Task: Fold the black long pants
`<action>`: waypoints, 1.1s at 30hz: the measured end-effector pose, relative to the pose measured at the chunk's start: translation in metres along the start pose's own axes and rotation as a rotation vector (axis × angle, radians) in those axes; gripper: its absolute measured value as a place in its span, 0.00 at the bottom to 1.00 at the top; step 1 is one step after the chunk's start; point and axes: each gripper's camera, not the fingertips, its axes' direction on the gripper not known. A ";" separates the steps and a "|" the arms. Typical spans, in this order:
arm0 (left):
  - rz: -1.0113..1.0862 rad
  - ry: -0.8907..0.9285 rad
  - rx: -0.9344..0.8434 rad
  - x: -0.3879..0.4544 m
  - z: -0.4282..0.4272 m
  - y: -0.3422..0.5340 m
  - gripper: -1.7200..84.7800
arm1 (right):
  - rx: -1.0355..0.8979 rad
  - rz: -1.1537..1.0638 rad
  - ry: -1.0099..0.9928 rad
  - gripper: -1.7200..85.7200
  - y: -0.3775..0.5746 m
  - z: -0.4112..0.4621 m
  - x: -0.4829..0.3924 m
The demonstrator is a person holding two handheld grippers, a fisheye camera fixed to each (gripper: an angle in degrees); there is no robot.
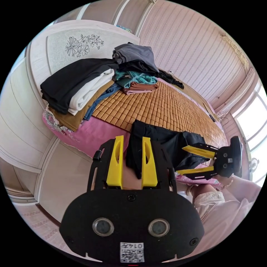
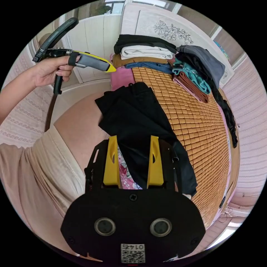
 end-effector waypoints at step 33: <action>0.017 0.051 -0.118 0.020 0.068 0.006 0.03 | 0.157 1.380 0.553 0.04 0.557 -0.210 0.146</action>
